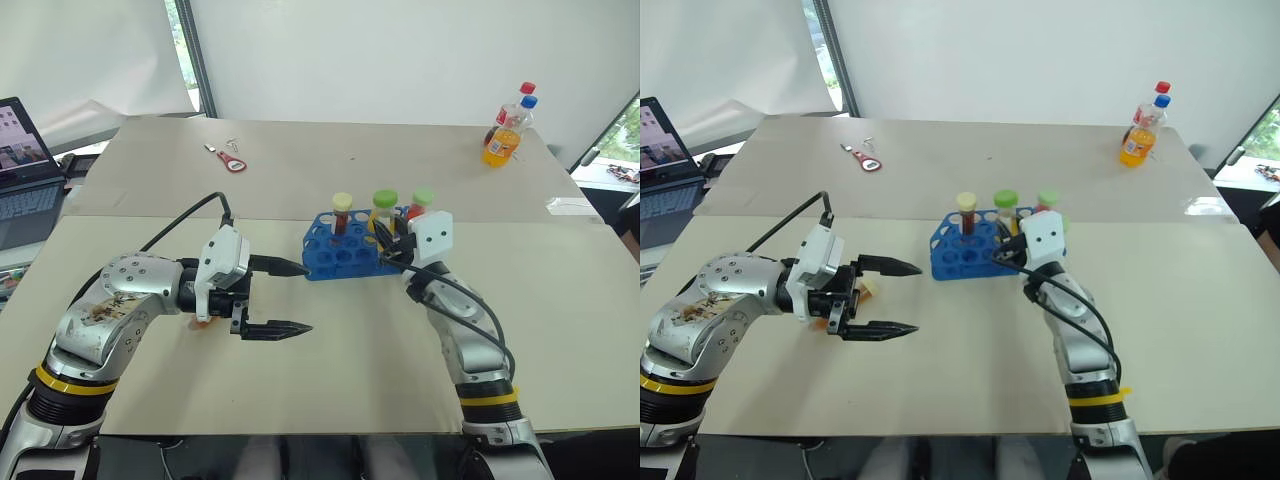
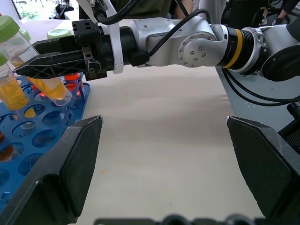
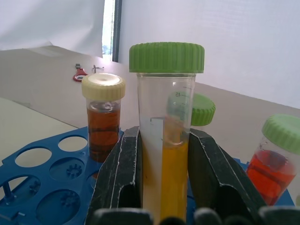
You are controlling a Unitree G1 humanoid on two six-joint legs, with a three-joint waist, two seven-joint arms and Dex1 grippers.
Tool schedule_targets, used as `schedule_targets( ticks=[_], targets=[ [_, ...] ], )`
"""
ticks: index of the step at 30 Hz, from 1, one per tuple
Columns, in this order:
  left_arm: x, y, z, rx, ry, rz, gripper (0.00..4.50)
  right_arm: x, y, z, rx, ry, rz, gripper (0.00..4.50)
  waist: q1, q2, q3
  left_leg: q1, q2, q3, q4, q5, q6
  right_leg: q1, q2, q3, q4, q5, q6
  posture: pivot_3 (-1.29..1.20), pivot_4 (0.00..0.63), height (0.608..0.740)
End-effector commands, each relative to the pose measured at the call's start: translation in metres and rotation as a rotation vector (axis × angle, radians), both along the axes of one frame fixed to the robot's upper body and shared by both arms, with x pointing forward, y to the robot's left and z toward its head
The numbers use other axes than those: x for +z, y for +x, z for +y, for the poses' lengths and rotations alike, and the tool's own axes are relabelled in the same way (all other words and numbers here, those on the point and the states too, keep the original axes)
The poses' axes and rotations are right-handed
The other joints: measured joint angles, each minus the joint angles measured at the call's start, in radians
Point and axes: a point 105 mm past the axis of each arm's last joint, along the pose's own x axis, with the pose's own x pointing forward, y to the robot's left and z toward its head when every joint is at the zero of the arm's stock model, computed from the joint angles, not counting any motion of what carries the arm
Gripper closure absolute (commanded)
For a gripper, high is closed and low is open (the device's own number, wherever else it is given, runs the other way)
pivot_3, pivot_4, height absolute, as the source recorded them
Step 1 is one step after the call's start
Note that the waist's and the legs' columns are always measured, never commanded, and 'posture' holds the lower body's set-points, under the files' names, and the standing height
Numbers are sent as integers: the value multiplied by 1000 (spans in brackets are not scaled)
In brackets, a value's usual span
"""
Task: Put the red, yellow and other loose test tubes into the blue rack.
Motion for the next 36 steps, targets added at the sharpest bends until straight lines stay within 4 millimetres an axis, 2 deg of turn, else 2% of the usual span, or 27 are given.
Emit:
schedule_targets(
  ticks=[1,13,18,20,22,26,29,31,34,36],
  targets=[
    [10,-3,-3,-20,-15,-46,0,6,-3,-2,-20,20,-35,3539,0,0,0,0,0,0,0,0,0,0,0,0,0,0,0,0,150,740],
    [17,0,-8,32,-73,-6,0,-10,4,1,-105,156,-30,3539,-4,0,0,1,0,0,0,0,0,0,0,0,1,0,0,0,150,740],
    [24,8,-9,106,-110,33,0,-16,-1,9,-61,199,-20,3539,-5,0,0,2,0,-1,0,0,0,1,0,0,2,0,0,0,150,740],
    [26,14,-9,150,-110,24,0,-17,-2,8,-58,208,-17,2506,-6,0,0,2,0,-1,-1,0,0,1,0,0,2,0,0,0,150,740],
    [27,17,-8,181,-112,22,0,-18,-4,7,-59,201,-16,1878,-6,0,0,2,0,-2,-1,0,0,1,0,0,2,0,0,0,150,740],
    [28,31,8,325,48,-17,0,-20,-18,-1,-25,93,7,546,-3,0,0,2,0,-2,-1,0,0,0,0,0,1,0,0,0,150,740],
    [22,40,32,442,241,19,0,-16,-37,-10,36,34,24,546,-1,0,0,2,0,-2,-2,0,0,0,0,0,1,0,0,0,150,740],
    [21,43,48,506,333,50,0,-10,-56,-12,147,24,72,546,-1,0,0,2,0,-2,-2,0,0,0,0,0,0,0,0,0,150,740],
    [11,38,66,538,459,115,0,-5,-83,-2,365,3,171,546,-3,0,0,2,0,-1,-3,0,0,1,0,0,0,0,-1,0,150,740],
    [3,38,73,565,513,169,0,-5,-102,6,514,-76,234,546,-2,0,0,3,0,0,-3,0,0,1,1,0,0,-1,-1,0,150,740]
  ],
)
